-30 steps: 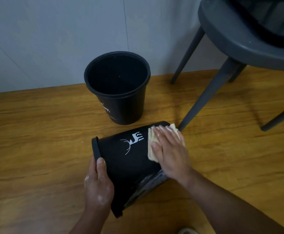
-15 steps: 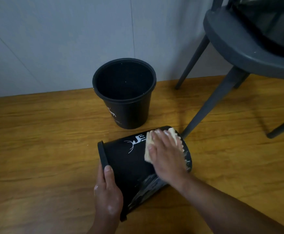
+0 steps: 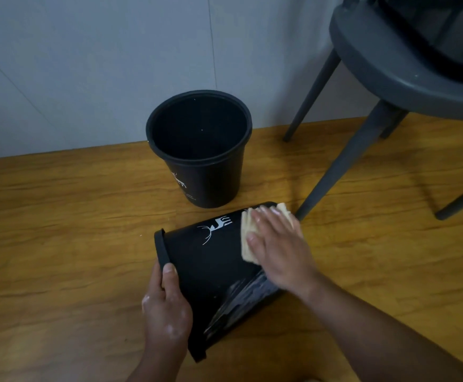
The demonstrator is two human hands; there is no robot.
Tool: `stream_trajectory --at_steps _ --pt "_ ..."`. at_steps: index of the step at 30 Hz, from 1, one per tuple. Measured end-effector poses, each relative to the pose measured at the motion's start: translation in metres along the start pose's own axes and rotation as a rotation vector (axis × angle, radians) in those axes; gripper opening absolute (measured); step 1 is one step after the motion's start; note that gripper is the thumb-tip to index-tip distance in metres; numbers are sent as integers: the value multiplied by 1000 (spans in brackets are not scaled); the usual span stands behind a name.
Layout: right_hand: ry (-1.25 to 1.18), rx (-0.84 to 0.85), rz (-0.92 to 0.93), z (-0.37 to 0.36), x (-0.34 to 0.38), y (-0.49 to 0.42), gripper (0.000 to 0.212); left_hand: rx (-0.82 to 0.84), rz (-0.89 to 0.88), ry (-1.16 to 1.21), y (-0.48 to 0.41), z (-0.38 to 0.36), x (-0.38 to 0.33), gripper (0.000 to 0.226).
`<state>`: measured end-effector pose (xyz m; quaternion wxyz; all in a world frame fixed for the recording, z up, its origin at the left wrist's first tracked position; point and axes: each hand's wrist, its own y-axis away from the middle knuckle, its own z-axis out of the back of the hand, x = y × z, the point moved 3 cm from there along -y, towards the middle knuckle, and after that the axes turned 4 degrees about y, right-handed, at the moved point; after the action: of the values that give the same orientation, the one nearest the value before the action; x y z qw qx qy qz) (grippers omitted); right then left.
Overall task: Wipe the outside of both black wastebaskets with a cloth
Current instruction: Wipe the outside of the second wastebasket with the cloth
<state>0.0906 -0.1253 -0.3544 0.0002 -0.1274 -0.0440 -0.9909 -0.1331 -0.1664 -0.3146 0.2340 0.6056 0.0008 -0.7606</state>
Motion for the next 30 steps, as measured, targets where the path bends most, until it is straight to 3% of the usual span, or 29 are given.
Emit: stream_trajectory --at_steps 3,7,13,15,21,25,27,30 --pt "-36 -58 -80 -3 -19 -9 71 5 8 13 1 -3 1 27" --pt "6 -138 -80 -5 9 11 66 -11 -3 -11 1 -3 4 32" --pt "-24 -60 313 -23 91 66 62 -28 -8 -62 -3 -2 8 32" --pt "-19 -55 351 -23 89 63 64 -35 -13 -57 -3 0 5 30" --pt "-15 -120 -5 -11 -6 23 63 -20 -8 -21 -2 -1 0 28" --pt "-53 -205 -113 -13 -22 26 65 4 7 6 -1 -4 4 26" --pt "-21 -189 -83 -16 -1 36 64 5 -1 6 0 -5 2 27" --pt "-35 -163 143 -26 54 59 60 -3 -13 -42 1 -4 -2 27"
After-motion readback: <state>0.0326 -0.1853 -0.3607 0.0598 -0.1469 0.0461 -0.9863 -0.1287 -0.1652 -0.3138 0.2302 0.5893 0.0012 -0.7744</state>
